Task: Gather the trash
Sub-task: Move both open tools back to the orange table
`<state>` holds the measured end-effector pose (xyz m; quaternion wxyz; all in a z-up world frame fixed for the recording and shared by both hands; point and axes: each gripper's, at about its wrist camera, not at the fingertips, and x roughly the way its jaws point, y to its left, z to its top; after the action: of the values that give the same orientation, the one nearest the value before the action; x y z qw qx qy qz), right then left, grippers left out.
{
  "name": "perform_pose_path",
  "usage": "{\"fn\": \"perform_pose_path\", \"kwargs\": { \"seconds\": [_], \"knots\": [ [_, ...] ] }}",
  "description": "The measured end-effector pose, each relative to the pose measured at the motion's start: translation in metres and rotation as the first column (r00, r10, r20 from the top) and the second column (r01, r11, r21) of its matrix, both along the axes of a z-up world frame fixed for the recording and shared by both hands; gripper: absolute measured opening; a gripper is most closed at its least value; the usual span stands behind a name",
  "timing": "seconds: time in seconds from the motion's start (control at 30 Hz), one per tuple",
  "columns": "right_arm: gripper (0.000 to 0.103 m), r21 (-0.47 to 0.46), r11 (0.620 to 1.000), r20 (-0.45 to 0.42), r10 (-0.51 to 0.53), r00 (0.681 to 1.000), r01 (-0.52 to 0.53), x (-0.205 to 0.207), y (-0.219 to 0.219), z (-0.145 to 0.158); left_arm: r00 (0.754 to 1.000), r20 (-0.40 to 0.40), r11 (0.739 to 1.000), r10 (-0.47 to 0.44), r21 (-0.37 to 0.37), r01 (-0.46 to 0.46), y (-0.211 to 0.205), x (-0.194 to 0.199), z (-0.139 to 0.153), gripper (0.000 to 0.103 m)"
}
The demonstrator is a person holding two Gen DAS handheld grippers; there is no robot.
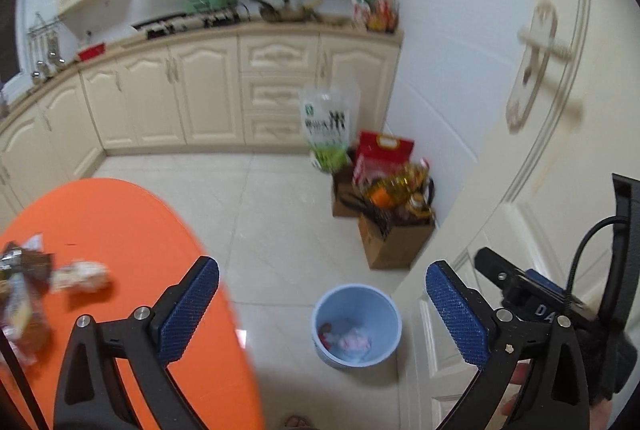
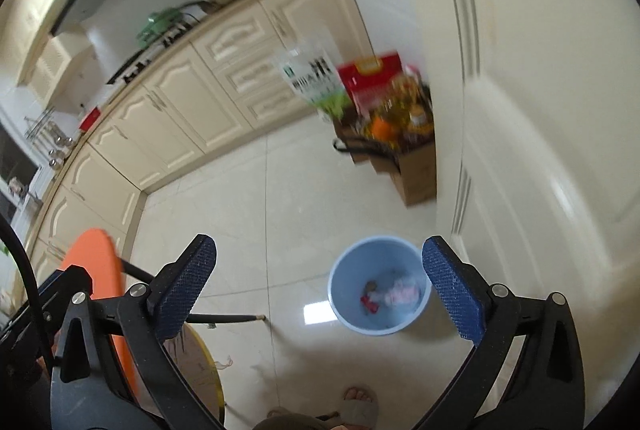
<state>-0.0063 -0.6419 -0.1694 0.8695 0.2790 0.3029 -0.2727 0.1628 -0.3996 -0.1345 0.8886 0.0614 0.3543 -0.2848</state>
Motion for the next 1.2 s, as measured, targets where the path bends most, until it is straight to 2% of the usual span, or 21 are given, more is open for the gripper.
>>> {"fn": "perform_pose_path", "kwargs": {
  "seconds": [0.27, 0.47, 0.63, 0.77, 0.97, 1.2],
  "knots": [
    [0.103, -0.154, 0.984, 0.071, 0.096, 0.993, -0.084, -0.007, 0.100, 0.082, 0.989, 0.109, 0.991, 0.097, -0.099, -0.087, 0.151, -0.079, 0.034, 0.102],
    [0.103, -0.255, 0.951, 0.096, 0.202, 0.975, -0.172, -0.001, 0.181, 0.126, 0.969, 0.175, 0.979, 0.175, -0.139, -0.152, 0.239, -0.141, 0.046, 0.102],
    [0.103, -0.320, 0.914, 0.109, 0.295, 0.949, -0.248, 0.003, 0.241, 0.148, 0.942, 0.212, 0.959, 0.260, -0.166, -0.228, 0.299, -0.189, 0.046, 0.102],
    [0.103, -0.367, 0.877, 0.105, 0.369, 0.923, -0.309, 0.010, 0.288, 0.159, 0.918, 0.221, 0.939, 0.329, -0.180, -0.293, 0.333, -0.223, 0.042, 0.102],
    [0.103, -0.398, 0.822, 0.108, 0.482, 0.869, -0.407, 0.016, 0.350, 0.165, 0.865, 0.234, 0.892, 0.444, -0.202, -0.404, 0.377, -0.275, 0.038, 0.102],
    [0.103, -0.419, 0.770, 0.104, 0.568, 0.816, -0.482, 0.019, 0.398, 0.165, 0.818, 0.240, 0.850, 0.524, -0.211, -0.482, 0.389, -0.324, 0.037, 0.102]
  ]
}}
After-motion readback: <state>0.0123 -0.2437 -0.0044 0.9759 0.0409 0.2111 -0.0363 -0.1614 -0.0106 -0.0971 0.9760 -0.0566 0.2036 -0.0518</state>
